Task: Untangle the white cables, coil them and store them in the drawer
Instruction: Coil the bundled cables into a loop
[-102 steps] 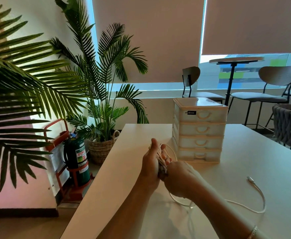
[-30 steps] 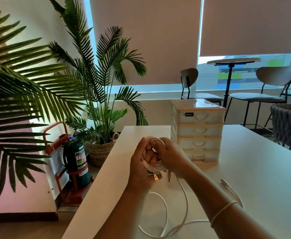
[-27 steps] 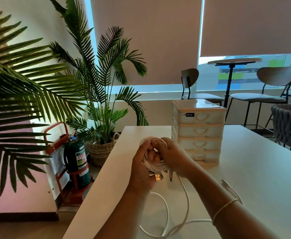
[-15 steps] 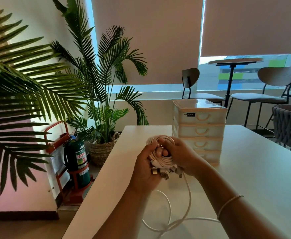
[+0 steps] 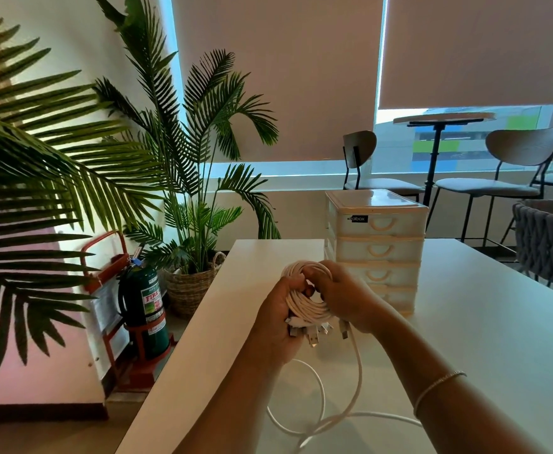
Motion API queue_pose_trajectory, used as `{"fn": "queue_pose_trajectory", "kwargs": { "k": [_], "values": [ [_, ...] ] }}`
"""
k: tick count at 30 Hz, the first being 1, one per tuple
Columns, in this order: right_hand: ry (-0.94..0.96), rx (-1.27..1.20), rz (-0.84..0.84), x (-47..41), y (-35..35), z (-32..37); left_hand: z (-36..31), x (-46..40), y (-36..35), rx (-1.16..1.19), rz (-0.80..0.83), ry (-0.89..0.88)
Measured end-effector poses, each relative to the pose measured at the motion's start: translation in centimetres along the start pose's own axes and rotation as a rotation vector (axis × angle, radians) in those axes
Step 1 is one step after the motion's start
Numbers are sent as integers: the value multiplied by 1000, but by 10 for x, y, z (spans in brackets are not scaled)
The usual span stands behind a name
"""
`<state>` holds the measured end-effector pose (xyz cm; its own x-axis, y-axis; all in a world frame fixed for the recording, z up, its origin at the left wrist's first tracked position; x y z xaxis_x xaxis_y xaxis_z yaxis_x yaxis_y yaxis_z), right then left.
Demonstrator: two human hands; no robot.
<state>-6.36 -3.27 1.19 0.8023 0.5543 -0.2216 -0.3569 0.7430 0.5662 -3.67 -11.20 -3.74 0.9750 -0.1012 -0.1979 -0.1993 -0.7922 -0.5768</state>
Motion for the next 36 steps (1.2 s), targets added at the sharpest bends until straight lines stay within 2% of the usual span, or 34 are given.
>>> {"fn": "queue_pose_trajectory", "kwargs": {
  "k": [8, 12, 16, 19, 22, 25, 27, 31, 36],
  "values": [
    [-7, 186, -9, 6, 12, -4, 0, 4, -5, -360, 10, 83],
    [14, 335, 18, 9, 15, 5, -8, 4, -7, -366, 101, 71],
    [33, 478, 128, 14, 8, 15, -8, 6, -7, -359, 160, 141],
    [62, 562, 223, 17, -2, 19, -5, 4, -1, -483, 115, 167],
    [64, 584, 240, 14, -8, 19, -4, 3, 6, -543, 29, 153],
    [44, 549, 230, 10, -10, 19, -6, 1, 6, -523, 25, 82],
    [56, 482, 240, 11, -9, 20, -7, 1, 7, -431, -9, 58],
    [-8, -88, 327, 17, -10, 4, -7, 2, 3, -187, -50, 70],
    [-2, -245, 266, 23, -18, 1, -4, 2, 20, -28, -238, 62]
  ]
}}
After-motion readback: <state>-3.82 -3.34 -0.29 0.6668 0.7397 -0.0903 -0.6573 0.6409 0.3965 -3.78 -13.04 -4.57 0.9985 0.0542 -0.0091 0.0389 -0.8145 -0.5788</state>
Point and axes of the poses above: each hand's wrist, its own x-axis away from the middle knuckle, its own y-axis out of the back of the hand, z = x × y, the point moved 7 cm from there along -x, towards the middle knuckle, and after that the axes turned 9 degrees about z, right-handed, at the moved point
